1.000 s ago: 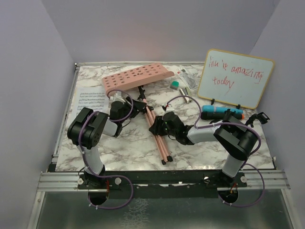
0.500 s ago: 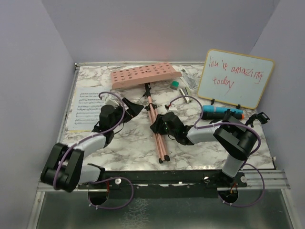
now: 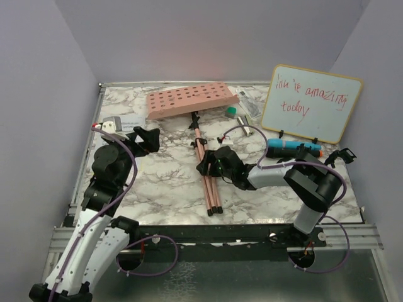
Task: Pack up the instrument practice props
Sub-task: Place the music stand at the center of the board.
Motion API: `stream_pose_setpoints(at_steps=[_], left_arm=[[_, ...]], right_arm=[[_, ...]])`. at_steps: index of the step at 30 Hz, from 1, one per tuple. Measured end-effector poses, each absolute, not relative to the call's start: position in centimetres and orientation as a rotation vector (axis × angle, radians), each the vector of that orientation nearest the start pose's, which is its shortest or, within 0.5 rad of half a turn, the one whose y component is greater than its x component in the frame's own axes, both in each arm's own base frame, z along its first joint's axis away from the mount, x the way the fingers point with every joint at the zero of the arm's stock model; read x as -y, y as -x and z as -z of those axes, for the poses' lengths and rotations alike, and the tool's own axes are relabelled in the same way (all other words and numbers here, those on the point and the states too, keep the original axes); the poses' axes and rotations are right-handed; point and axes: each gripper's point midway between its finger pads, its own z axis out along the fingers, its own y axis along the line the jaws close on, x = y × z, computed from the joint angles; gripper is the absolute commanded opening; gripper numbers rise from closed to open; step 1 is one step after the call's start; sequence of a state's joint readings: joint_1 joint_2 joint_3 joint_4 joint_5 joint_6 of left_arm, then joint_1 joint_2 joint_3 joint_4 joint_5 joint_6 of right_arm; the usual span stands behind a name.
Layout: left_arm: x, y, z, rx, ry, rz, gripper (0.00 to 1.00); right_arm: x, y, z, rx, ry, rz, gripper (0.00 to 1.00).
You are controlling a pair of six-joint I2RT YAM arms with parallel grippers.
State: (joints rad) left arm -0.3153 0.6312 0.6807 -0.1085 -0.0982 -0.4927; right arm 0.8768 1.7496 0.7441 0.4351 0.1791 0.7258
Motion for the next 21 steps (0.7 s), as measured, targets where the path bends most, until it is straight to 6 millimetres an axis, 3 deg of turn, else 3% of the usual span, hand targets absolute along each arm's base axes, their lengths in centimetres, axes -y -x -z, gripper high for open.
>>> stream_pose_setpoints(at_steps=[6,10,14,15,17,21], left_arm=[[5.9,-25.8,-31.3,-1.585,0.173,0.332,0.99],[3.9,-24.1,-31.8,-1.529,0.186,0.249,0.99],[2.0,-22.5,-31.8,-1.463,0.25,0.209,0.99],[1.7,-22.2,-31.9,-1.453,0.26,0.203,0.99],[1.2,-21.8,-32.2,-1.433,0.272,0.191,0.99],[0.9,-21.2,-32.5,-1.414,0.263,0.178,0.99]], right_arm=[[-32.8,-27.7,-5.1,-2.254,0.109,-0.705,0.74],[-31.8,-27.7,-9.0,-2.194,0.142,-0.686,0.79],[-30.4,-29.0,-14.1,-2.089,0.132,-0.607,0.95],[-29.8,-29.4,-15.3,-2.063,0.12,-0.576,0.99],[-27.6,-30.1,-17.8,-2.004,0.088,-0.473,1.0],[-23.3,-30.6,-20.8,-1.927,0.024,-0.296,1.0]])
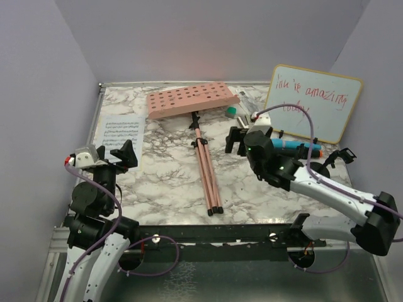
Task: Pack up the instrument practice props
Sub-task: Place the music stand at the center of the board, then reset both arms
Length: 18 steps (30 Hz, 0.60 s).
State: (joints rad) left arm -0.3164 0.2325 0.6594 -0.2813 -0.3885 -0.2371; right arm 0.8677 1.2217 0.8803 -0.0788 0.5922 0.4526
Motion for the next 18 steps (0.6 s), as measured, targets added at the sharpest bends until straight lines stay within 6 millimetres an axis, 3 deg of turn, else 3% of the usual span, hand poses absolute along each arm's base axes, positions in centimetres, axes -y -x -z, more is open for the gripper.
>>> stream_pose_setpoints(at_steps=[5,11,15,18], left_arm=[[0.5,-20.4,-33.2,-1.376,0.273,0.179,0.99],[-1.0,-18.9,-34.4,-1.302,0.327,0.165,0.99],[-2.2,-17.9,-35.2,-1.248,0.38,0.143,0.99],[-3.1,-17.1,-35.9,-1.203,0.414,0.131,0.99]], right_arm=[[-16.1,-29.1,-26.9,-1.778,-0.101,-0.135,1.0],[-6.9,-24.2,-34.1,-1.568,-0.3,-0.106,1.0],[-1.5,-20.9,-36.7,-1.449,-0.415,-0.113,1.0],[1.1,-19.4,-36.7,-1.406,-0.457,-0.087,1.0]])
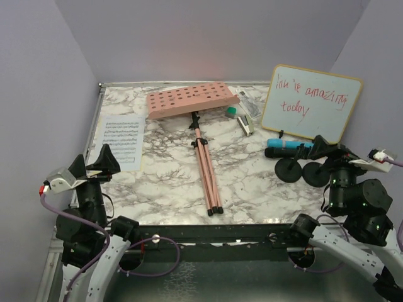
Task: Pack up the instrument practice props
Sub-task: Reset both arms
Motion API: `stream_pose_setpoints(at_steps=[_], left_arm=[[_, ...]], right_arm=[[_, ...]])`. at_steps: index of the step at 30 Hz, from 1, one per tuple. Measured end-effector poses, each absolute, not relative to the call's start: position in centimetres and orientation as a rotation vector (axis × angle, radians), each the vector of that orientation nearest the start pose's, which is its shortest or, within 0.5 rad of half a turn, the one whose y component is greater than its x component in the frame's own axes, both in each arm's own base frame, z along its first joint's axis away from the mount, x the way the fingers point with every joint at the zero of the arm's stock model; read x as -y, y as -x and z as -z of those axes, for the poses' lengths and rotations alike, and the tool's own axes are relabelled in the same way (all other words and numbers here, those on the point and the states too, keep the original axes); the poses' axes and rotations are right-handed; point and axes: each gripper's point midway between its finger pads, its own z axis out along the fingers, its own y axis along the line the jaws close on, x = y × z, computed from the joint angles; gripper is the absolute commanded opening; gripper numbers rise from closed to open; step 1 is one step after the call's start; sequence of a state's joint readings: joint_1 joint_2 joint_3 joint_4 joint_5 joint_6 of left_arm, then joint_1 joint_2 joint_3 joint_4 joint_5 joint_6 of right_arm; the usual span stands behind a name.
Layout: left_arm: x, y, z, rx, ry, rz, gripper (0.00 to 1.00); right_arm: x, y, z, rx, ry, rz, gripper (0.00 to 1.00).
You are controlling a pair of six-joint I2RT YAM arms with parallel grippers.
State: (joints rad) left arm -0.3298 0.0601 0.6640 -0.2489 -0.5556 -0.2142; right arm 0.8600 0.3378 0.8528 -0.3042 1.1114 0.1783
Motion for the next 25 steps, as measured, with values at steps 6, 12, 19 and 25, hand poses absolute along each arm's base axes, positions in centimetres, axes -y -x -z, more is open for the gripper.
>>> stream_pose_setpoints(at_steps=[6,12,19,25], left_arm=[[-4.0,-16.6,-35.7,-1.168,0.449,0.111,0.99],[-3.9,-17.2,-34.6,-1.193,0.447,0.097,0.99],[-3.9,-17.0,-34.7,-1.187,0.448,0.097,0.99],[-3.9,-17.0,-34.7,-1.185,0.447,0.097,0.99]], right_arm=[[2.3,-18.9,-34.0,-1.415,-0.426,0.004,1.0],[2.7,-18.6,-33.1,-1.409,-0.399,0.024,1.0],[3.4,-17.9,-33.8,-1.376,-0.394,0.002,1.0],[2.9,-18.1,-33.9,-1.379,-0.355,-0.006,1.0]])
